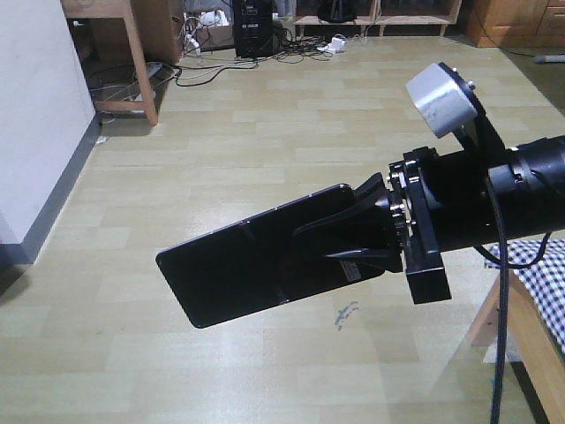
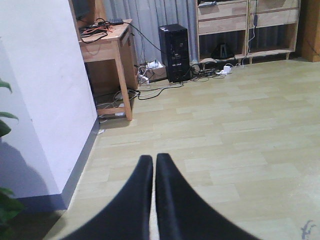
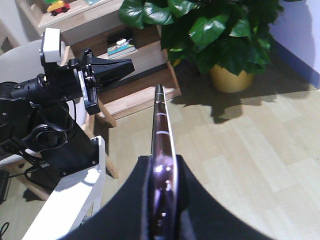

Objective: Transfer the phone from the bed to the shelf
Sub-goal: 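Carry the phone in the right gripper while driving to the shelf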

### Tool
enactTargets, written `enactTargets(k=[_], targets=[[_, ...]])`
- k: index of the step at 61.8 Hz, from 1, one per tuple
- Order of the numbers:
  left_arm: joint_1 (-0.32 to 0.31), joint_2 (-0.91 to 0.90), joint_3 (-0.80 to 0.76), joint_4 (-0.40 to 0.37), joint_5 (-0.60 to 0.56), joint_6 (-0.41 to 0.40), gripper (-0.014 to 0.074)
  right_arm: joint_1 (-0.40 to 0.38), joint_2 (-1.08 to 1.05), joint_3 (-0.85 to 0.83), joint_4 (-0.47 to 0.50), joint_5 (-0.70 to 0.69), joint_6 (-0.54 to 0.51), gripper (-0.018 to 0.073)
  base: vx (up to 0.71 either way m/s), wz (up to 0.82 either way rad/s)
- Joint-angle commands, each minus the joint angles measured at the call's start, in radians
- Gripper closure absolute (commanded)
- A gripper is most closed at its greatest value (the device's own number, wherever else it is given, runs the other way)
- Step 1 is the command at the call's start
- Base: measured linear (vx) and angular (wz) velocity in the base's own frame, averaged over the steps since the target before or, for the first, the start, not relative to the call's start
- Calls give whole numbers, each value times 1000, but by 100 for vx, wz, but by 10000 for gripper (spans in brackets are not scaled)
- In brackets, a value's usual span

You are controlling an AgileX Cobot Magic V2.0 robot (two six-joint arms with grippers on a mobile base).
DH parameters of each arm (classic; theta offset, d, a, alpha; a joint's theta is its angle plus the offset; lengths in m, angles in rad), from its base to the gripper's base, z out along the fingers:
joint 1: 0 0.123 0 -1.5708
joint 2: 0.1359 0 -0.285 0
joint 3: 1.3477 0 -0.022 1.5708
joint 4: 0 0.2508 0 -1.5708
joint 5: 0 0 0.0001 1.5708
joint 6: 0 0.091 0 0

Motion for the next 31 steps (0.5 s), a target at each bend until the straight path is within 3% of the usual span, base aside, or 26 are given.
enactTargets(k=[1,31], targets=[[-4,-13,-21,-9,-72,-6,595,-2,-29,-25,92,76,-7,561,35,-6],[-4,-13,-21,-9,-72,-6,595,-3,-29,-25,92,76,-7,561,35,-2]])
